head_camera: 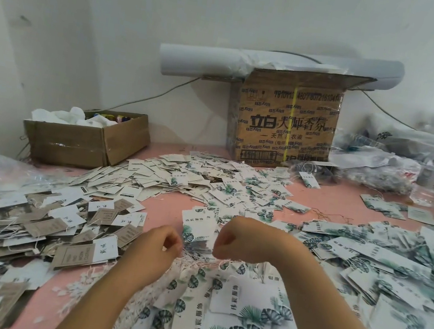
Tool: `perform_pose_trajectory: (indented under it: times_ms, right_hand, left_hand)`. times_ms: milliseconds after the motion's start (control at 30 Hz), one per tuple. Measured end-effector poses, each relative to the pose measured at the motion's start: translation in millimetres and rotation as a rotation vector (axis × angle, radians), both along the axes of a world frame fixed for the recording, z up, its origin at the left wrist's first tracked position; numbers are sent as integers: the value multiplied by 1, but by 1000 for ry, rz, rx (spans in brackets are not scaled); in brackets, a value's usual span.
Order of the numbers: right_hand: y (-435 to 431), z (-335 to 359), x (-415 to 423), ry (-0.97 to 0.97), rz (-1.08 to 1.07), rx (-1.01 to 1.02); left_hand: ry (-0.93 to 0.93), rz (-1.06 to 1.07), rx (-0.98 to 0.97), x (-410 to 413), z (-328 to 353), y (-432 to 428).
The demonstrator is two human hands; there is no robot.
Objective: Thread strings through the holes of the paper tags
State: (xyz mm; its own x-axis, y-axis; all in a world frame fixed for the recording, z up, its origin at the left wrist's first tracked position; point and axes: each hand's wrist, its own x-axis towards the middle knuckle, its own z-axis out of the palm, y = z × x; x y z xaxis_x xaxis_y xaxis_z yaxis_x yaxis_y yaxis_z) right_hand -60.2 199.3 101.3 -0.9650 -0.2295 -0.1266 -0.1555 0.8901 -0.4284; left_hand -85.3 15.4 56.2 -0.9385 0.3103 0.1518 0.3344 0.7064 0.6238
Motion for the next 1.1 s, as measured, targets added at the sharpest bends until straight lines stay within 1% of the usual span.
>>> perform_pose_trajectory:
  times_ms: [133, 200, 267, 433, 500, 567, 700, 800, 967, 1100]
  right_hand:
    - [-11, 0, -1, 137, 24, -89]
    - [-16, -1, -2, 153, 51, -161]
    - [-21, -3, -2, 153, 94, -251]
    - [-26, -5, -4, 239, 66, -354]
    - [-24, -3, -2, 247, 40, -382]
    - [-20, -1, -2, 239, -33, -446]
    - [-12, 4, -2, 240, -213, -706]
    - [-9, 4, -4, 267, -293, -899]
    - [-4, 5, -7, 319, -344, -1201]
    - [4, 8, -6, 272, -319, -1567]
  left_hand:
    - [-31, -38, 225, 5, 10, 4]
    - [-33, -54, 340, 9, 16, 6]
    - [-10, -60, 415, 12, 20, 8]
    - [27, -116, 525, 15, 25, 7]
    - [28, -131, 534, 14, 25, 6]
    - [16, -125, 529, 12, 23, 6]
    - [-27, -100, 526, 9, 19, 6]
    - [-56, -110, 533, 8, 18, 6]
    - [-92, -110, 534, 5, 10, 5]
    - [-124, -81, 521, 1, -4, 7]
